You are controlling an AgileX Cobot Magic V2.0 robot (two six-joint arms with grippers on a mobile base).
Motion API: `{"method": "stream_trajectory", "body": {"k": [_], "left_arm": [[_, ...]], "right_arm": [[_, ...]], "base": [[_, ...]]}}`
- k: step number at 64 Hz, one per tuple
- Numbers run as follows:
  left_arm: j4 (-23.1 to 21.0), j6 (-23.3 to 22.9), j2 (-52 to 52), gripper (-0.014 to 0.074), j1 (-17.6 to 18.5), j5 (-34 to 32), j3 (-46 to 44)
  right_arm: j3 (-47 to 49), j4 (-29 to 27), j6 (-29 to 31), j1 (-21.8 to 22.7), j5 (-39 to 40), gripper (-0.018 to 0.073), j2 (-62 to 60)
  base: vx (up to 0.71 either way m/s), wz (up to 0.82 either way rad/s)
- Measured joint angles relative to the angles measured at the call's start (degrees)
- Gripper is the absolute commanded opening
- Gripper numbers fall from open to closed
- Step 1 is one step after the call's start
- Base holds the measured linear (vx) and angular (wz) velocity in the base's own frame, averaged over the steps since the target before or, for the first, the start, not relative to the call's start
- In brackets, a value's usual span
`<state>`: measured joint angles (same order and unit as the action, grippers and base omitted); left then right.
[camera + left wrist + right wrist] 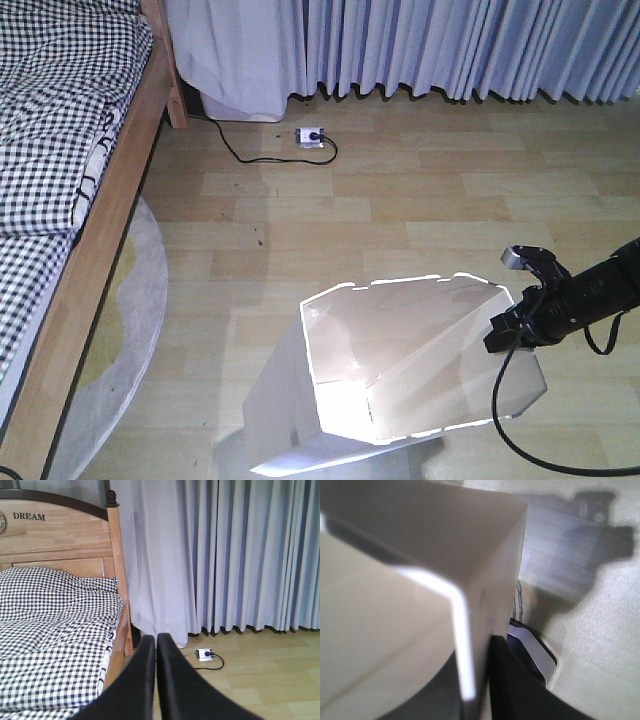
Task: Move trash bin to bedside with robot
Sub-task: 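Drive forward toward the bed head, holding the bin with the right gripper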
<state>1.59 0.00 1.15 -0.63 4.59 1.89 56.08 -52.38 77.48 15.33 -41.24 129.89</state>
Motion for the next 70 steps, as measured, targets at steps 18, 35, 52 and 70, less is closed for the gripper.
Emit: {"method": "stream_trajectory", "body": {"k": [18, 35, 52, 70], "left_arm": [[0.0, 0.0, 0.0, -0.0006, 0.0, 0.0, 0.0], [0.0, 0.0, 0.0, -0.0006, 0.0, 0.0, 0.0], [0.0, 0.0, 0.0, -0.0006, 0.0, 0.0, 0.0], [0.0, 0.0, 0.0, -0.0006, 0.0, 0.0, 0.0]], "right_arm": [[0.0, 0.0, 0.0, 0.0, 0.0, -0.0003, 0.0], [0.0, 0.0, 0.0, 0.0, 0.0, -0.0003, 0.0], [0.0, 0.0, 0.0, 0.0, 0.0, -0.0003, 0.0], [0.0, 0.0, 0.0, 0.0, 0.0, -0.0003, 0.0]], "base": [[0.23, -0.01], [0.25, -0.03], [0.25, -0.02], [0.23, 0.03]]}}
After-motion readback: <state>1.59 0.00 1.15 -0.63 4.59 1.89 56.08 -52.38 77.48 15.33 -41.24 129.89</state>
